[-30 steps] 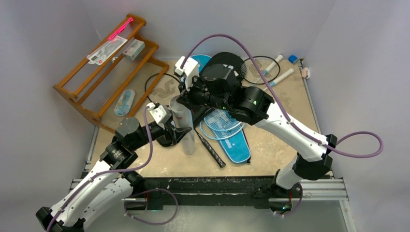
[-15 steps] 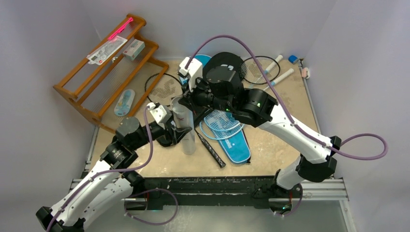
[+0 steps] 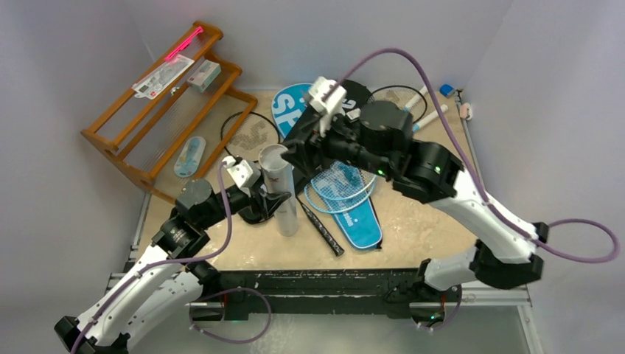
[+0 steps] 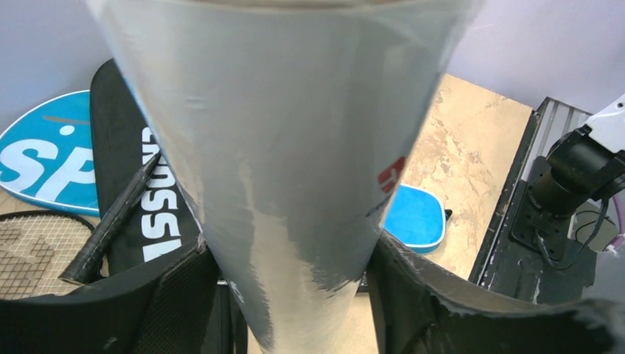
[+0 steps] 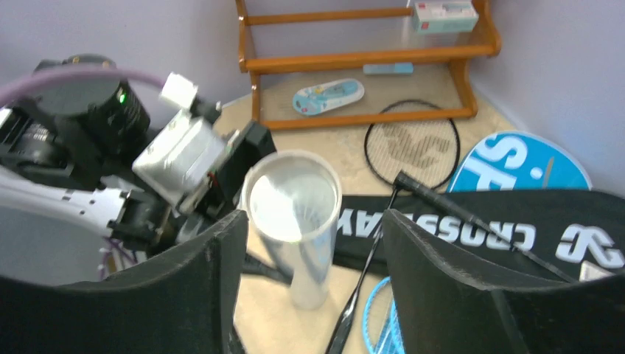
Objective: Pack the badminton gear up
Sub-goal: Close the lid on the shuttle tube, then pick up the shuttle tube at the center of the board.
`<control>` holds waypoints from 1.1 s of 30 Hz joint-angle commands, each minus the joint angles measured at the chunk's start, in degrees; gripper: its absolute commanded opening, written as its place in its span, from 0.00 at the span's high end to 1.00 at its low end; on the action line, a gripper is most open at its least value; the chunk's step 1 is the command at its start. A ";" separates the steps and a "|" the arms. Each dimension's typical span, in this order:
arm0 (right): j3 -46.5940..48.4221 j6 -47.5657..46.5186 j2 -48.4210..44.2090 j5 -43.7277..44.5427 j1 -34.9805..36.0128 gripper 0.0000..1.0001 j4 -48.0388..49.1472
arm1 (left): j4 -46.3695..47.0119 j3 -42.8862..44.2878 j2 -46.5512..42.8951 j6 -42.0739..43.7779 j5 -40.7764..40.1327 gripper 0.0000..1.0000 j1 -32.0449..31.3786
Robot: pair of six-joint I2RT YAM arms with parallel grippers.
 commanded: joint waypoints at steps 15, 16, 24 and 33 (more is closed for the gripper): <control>-45.72 5.52 -24.77 -2.13 0.23 0.01 22.20 | -0.77 10.84 -1.16 -12.48 -1.16 0.50 -0.22; -46.45 5.97 -24.31 -3.17 0.19 0.01 23.16 | 0.07 10.99 -1.20 -13.51 -0.37 0.50 -0.18; -53.52 7.86 -23.65 -9.76 0.23 0.01 30.64 | 7.42 11.30 1.32 -22.86 4.14 0.50 -0.19; -55.39 8.67 -23.74 -9.12 0.20 0.04 31.94 | 16.32 10.38 6.06 -30.80 8.06 0.49 -0.25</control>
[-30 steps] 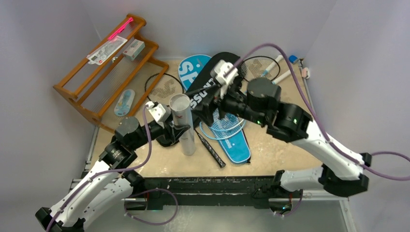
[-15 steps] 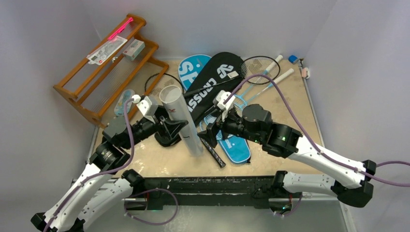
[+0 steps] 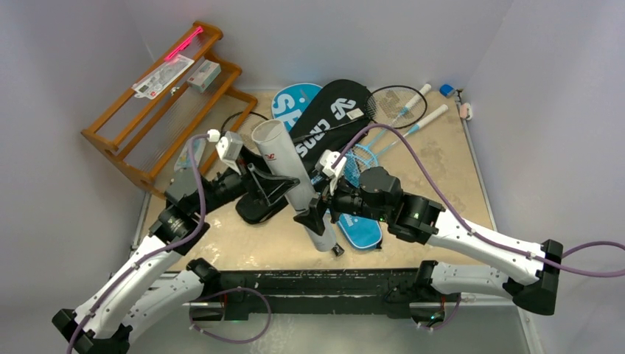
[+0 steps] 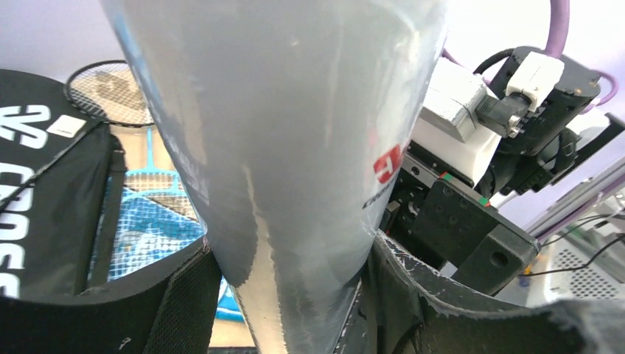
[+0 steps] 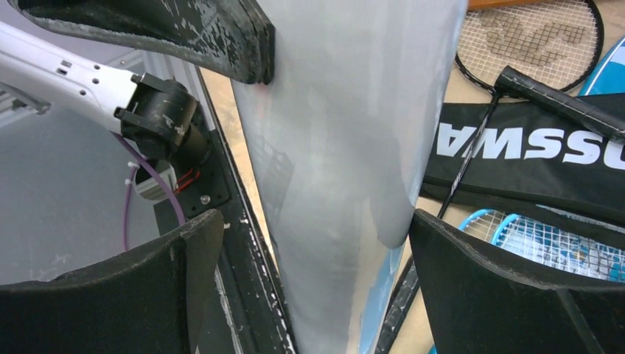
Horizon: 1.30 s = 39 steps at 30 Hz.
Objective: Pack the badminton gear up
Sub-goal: Pick up the shuttle tube at the center of the board, then place the shuttle tube at the center of the board.
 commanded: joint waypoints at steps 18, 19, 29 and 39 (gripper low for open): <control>2.32 7.95 -0.12 27.02 -2.70 0.41 -10.15 | 5.78 -0.48 2.35 -1.78 -6.47 0.12 -0.23; 2.64 7.99 -0.26 26.99 -4.27 0.41 -11.42 | 3.99 -0.35 1.87 -0.99 -7.69 0.12 -0.22; 7.04 11.21 4.65 41.76 -22.31 0.40 -28.11 | -6.93 -2.27 -3.40 4.79 -12.03 0.10 -0.23; 5.59 14.61 10.87 53.36 -37.18 0.40 -35.89 | -12.44 -1.39 -2.82 8.88 -8.70 0.10 -0.19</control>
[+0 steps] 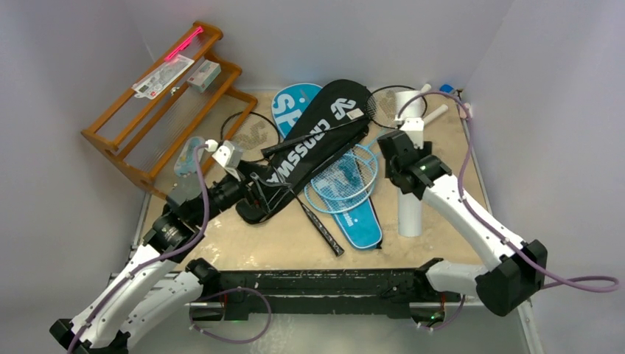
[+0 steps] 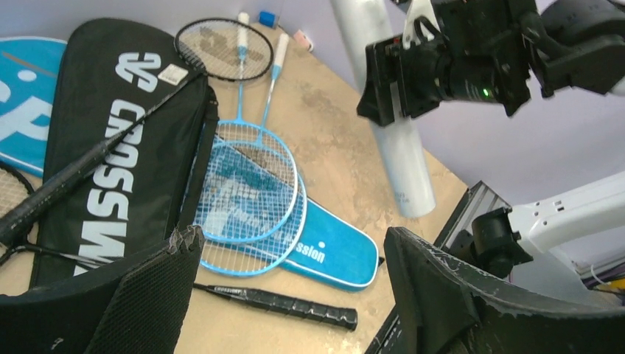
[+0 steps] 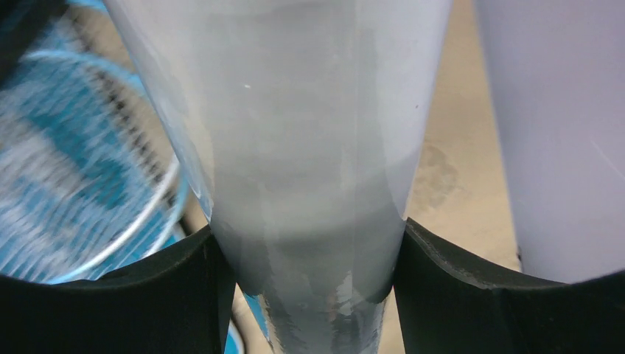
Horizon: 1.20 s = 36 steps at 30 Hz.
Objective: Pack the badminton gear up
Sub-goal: Place the shuttle tube at the center of the board.
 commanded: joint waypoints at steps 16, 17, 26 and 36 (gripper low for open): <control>3.43 -1.51 28.13 -14.49 -26.58 0.37 -3.29 | -6.23 -0.44 3.20 4.16 5.73 0.06 -0.18; 3.62 -1.63 29.52 -15.00 -27.10 0.36 -3.10 | -6.66 -0.42 3.57 4.07 5.69 0.05 -0.20; 4.09 1.46 30.65 -17.36 -28.84 0.01 -2.44 | -11.47 -2.96 2.02 -8.77 -11.87 0.04 -0.19; 6.24 -2.33 13.02 -34.14 -26.76 0.04 5.29 | -15.02 -1.27 6.61 -12.47 -15.74 0.09 -0.21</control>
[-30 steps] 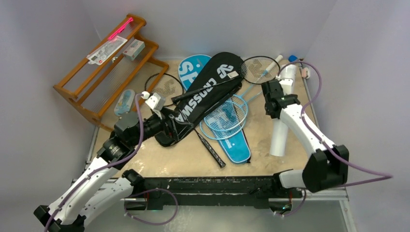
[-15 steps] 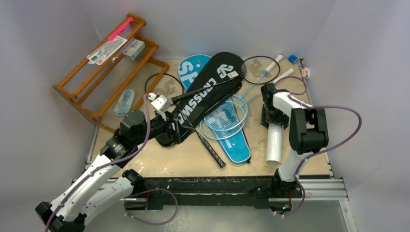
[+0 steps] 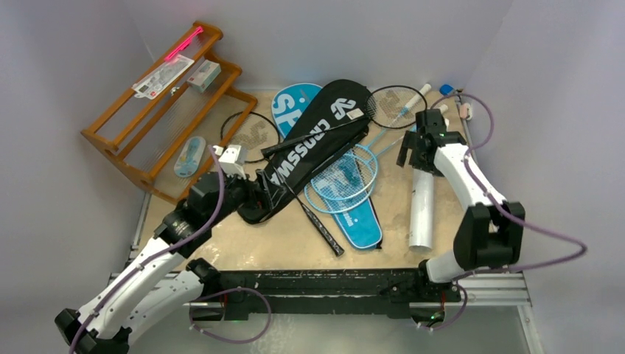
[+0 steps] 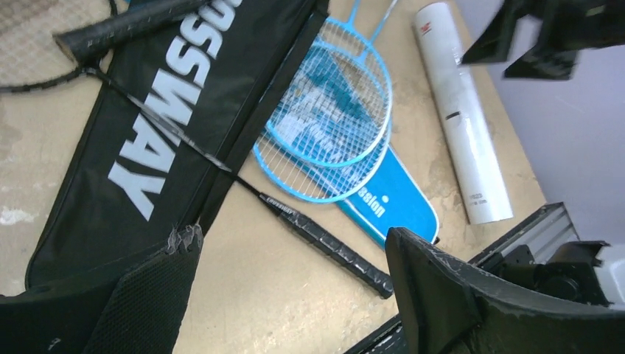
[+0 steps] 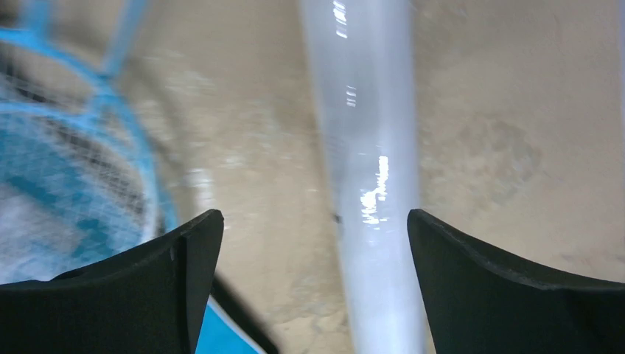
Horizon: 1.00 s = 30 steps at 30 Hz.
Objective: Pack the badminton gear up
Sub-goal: Place the shuttle tube at the center of the board, then pick up the racket from the center of the board.
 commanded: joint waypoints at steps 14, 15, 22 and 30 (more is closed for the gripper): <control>-3.43 2.05 -3.45 -31.99 22.07 0.39 27.32 | 6.43 -6.17 12.86 -15.28 -2.60 0.20 -0.21; -3.63 2.10 -2.39 -32.38 23.72 0.41 28.92 | 6.26 -6.43 12.95 -15.98 -2.33 0.21 -0.19; -6.98 -1.23 3.17 -31.53 32.19 0.50 32.07 | 2.48 -6.45 12.04 -16.46 -5.01 0.22 -0.25; -6.47 -5.07 9.40 -27.88 35.84 0.54 28.92 | 0.85 -8.28 9.51 -23.12 -5.60 0.23 -0.18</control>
